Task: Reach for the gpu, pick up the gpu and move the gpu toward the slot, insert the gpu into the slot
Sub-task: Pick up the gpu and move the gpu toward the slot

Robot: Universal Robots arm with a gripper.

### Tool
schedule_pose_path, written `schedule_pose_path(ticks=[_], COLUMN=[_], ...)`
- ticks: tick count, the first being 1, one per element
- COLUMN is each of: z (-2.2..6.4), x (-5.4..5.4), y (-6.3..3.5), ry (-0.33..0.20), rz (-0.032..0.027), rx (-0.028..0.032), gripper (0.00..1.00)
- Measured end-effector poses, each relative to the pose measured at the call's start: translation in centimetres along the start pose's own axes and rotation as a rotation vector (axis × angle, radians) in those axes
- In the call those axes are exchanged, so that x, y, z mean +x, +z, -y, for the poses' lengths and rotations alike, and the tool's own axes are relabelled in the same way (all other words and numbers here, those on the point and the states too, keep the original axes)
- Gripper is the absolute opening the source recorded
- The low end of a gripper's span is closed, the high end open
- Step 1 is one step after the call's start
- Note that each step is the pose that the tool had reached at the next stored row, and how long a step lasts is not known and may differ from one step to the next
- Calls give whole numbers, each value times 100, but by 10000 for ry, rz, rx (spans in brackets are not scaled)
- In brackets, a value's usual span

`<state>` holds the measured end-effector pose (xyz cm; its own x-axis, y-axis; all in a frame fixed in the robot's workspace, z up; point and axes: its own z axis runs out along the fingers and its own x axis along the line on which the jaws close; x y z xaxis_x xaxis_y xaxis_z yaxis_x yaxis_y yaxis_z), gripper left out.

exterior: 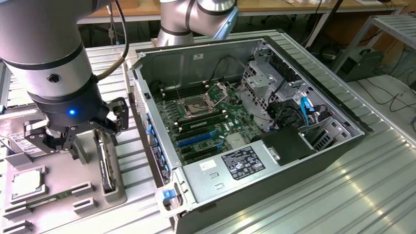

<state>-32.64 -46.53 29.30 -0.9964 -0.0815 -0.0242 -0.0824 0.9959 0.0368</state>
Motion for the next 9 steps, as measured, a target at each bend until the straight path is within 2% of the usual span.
schedule_pose_path(ticks=[4, 6, 9], z=[2, -9, -29], x=[0, -1, -1], y=[40, 57, 100], ry=[8, 8, 8], rz=[-1, -7, -6], rx=[10, 42, 54], gripper=[72, 72, 72])
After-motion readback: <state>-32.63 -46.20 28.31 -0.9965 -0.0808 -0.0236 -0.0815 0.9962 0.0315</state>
